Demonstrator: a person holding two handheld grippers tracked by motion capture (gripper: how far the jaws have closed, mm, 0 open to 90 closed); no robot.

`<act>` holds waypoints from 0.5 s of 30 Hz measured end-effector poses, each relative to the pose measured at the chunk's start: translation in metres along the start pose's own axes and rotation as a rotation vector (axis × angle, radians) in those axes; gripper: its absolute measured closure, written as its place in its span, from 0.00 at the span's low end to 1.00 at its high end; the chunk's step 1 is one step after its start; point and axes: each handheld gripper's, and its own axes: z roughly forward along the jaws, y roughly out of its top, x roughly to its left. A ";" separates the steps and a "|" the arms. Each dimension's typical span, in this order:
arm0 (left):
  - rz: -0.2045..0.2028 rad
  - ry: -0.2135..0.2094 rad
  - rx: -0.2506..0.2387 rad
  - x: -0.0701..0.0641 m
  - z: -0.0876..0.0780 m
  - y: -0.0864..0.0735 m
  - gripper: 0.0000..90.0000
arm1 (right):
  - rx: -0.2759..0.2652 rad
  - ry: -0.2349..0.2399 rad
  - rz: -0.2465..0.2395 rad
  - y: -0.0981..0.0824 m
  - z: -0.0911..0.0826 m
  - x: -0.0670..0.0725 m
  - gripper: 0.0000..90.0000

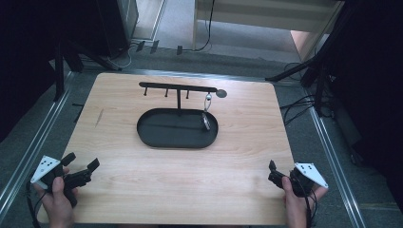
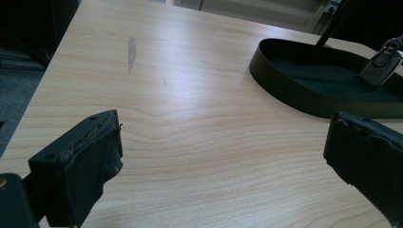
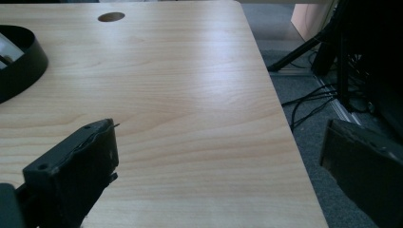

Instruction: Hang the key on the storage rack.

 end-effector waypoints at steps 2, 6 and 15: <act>0.000 0.000 0.000 0.000 0.000 0.000 0.00 | 0.003 -0.007 0.009 -0.003 -0.002 -0.004 0.00; 0.001 0.001 0.000 0.000 0.000 0.000 0.00 | 0.008 -0.023 0.020 -0.008 -0.005 -0.013 0.00; 0.003 0.002 0.001 0.000 0.000 0.000 0.00 | 0.008 -0.044 0.038 -0.020 -0.012 -0.029 0.00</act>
